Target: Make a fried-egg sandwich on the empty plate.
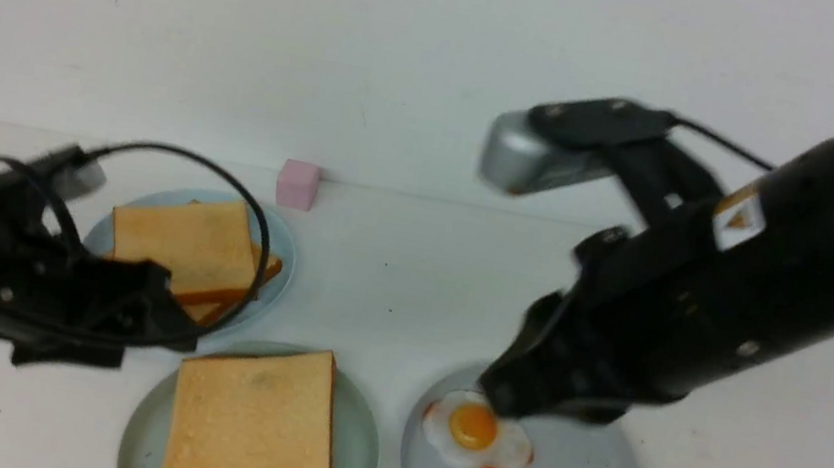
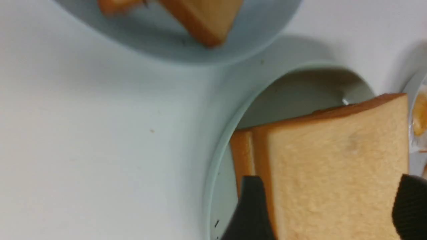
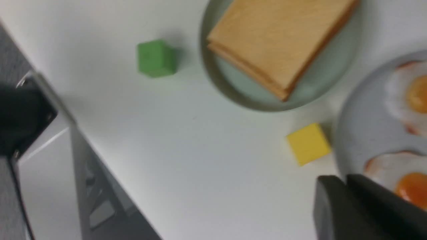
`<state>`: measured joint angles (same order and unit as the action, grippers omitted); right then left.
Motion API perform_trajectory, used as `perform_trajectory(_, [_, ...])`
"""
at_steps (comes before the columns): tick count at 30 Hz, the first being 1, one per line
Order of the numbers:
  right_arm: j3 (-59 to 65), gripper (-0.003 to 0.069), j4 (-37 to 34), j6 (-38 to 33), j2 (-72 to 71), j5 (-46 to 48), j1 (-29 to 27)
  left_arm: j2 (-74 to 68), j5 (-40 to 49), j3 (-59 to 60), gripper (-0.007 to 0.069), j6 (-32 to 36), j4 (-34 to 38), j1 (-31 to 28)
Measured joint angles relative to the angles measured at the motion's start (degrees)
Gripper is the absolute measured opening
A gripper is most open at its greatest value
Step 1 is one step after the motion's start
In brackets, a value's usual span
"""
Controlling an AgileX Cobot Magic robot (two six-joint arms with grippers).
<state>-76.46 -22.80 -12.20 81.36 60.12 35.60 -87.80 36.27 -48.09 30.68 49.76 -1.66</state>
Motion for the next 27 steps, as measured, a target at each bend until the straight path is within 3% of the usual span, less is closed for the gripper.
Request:
perform_trajectory(4, [3.7,-0.0011,-2.3,-1.4,-3.6,-4.5,-7.8,7.5,7.9,-5.6,0.0549,-9.4,-10.5,0.0])
perform_trajectory(7, [9.6,-0.0010,-2.6,-2.3,-8.0,-10.6,-12.4,13.7,12.1,-6.8,0.0501,-10.8,-13.1,0.0])
perform_trajectory(11, [20.7,-0.0010,-2.8,-2.8,-16.2,-21.2,-16.8,22.4,15.3,-5.7,0.0351,-10.2,-14.3,0.4])
perform_trajectory(12, [25.3,-0.0010,-3.0,-2.9,-19.7,-25.6,-17.6,26.2,14.6,-4.4,0.0250,-9.2,-14.6,1.8])
perform_trajectory(14, [31.7,-0.0010,-3.0,-3.3,-24.5,-31.1,-17.9,30.5,12.1,-1.7,0.0118,-8.0,-14.9,4.7])
perform_trajectory(15, [32.3,-0.0010,-3.0,-3.4,-24.9,-31.5,-17.9,30.9,12.1,-1.3,0.0118,-8.0,-14.9,5.2])
perform_trajectory(17, [39.9,-0.0010,-3.0,-4.3,-30.3,-35.7,-17.9,37.6,7.8,4.1,-0.0010,-6.8,-17.0,11.7])
perform_trajectory(22, [50.4,-0.0006,-2.7,-4.4,-38.9,-39.0,-17.9,47.8,1.2,14.9,-0.0013,-9.4,-22.4,19.3])
perform_trajectory(27, [54.9,-0.0003,-2.4,-4.4,-44.2,-39.8,-17.9,53.4,-3.4,21.9,-0.0013,-15.8,-23.1,20.5])
